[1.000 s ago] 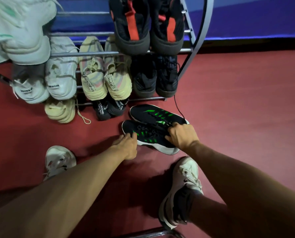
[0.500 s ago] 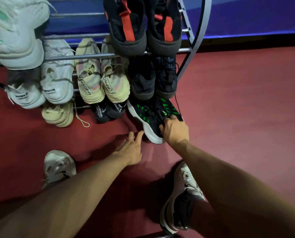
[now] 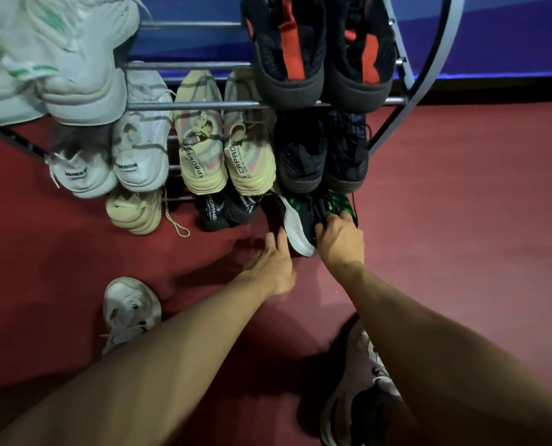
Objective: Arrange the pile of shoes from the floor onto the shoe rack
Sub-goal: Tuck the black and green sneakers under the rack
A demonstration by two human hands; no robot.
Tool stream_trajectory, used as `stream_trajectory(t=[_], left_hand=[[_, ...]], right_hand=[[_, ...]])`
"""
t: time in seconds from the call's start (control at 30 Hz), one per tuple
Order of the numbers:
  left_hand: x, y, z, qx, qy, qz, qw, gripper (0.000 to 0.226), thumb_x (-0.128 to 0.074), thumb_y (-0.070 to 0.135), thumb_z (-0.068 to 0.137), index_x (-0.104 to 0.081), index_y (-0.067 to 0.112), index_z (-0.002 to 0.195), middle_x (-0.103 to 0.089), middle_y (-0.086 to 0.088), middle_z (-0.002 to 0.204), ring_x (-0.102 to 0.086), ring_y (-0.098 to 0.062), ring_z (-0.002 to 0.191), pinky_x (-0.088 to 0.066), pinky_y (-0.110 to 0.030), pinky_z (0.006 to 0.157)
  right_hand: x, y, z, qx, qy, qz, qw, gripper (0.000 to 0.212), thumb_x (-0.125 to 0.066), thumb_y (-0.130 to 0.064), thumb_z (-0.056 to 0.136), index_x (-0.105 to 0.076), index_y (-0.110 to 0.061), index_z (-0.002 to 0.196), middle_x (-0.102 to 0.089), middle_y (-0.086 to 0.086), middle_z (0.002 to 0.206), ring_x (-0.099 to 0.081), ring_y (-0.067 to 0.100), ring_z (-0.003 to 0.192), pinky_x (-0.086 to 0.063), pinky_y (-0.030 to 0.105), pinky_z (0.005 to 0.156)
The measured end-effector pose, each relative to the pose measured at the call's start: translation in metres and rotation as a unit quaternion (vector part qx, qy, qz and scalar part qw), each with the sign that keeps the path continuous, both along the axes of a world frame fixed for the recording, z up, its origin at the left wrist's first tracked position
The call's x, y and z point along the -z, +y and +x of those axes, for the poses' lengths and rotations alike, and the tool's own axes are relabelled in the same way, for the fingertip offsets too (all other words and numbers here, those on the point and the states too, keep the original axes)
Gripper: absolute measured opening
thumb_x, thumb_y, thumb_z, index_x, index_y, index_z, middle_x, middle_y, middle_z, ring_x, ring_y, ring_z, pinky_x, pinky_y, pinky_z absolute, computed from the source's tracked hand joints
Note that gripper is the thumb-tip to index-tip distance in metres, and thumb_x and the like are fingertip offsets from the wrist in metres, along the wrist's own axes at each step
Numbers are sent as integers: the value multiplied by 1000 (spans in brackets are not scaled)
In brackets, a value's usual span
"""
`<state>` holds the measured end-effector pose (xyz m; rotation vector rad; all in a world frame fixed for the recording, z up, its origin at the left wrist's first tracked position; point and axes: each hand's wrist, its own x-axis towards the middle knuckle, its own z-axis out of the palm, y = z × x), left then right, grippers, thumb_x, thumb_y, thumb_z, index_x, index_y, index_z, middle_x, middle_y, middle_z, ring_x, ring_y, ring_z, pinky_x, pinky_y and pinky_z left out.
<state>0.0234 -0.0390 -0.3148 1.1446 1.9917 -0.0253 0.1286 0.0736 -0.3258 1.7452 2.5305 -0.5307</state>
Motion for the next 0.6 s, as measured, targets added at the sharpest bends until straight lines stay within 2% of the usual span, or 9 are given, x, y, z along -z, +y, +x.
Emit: stream_trajectory(t=[0.1,0.2,0.37,0.43,0.5,0.6], left_hand=[[-1,6,-6,-30,3,1,1000,93,-58,30,95,6,6,158,-18,-15,152,-41,-39,137,-33,-44,112],[6,0,-21,-18,7,-10,1000,95,-59,30,94,9,16,159,-17,-17,152,-40,-41,137,-35,-47,113],[19,-24,-42,-11,1,-49,999,95,-55,28,93,14,26,159,-1,-21,162,-32,-46,143,-32,-49,115],[25,-36,-51,-9,-3,-59,998,94,-55,30,93,13,27,159,-1,-21,162,-30,-46,144,-32,-51,116],[30,-45,-61,-7,-3,-69,998,94,-56,31,92,11,28,159,-5,-21,160,-33,-46,142,-34,-52,115],[31,-53,-72,-4,-4,-87,996,92,-56,32,92,7,32,159,-3,-19,161,-36,-46,141,-34,-51,115]], right_hand=[[3,4,-16,-2,30,-5,1000,30,-49,-29,98,-64,-3,98,-55,17,111,-60,45,87,-33,36,68],[2,16,-33,-1,50,4,999,29,-51,-26,97,-65,-1,99,-58,22,110,-59,45,92,-35,37,71],[9,25,-63,47,57,-9,997,30,-51,-24,98,-68,0,96,-68,25,98,-65,44,93,-45,39,73],[18,20,-74,81,69,-51,993,29,-50,-21,100,-67,1,105,-65,25,108,-64,40,102,-45,35,77],[23,13,-80,124,119,-129,977,34,-47,-19,101,-58,3,125,-56,21,129,-56,36,117,-40,30,83],[35,-1,-74,132,143,-191,962,37,-40,-17,104,-48,-3,136,-47,12,139,-48,30,121,-29,22,78]])
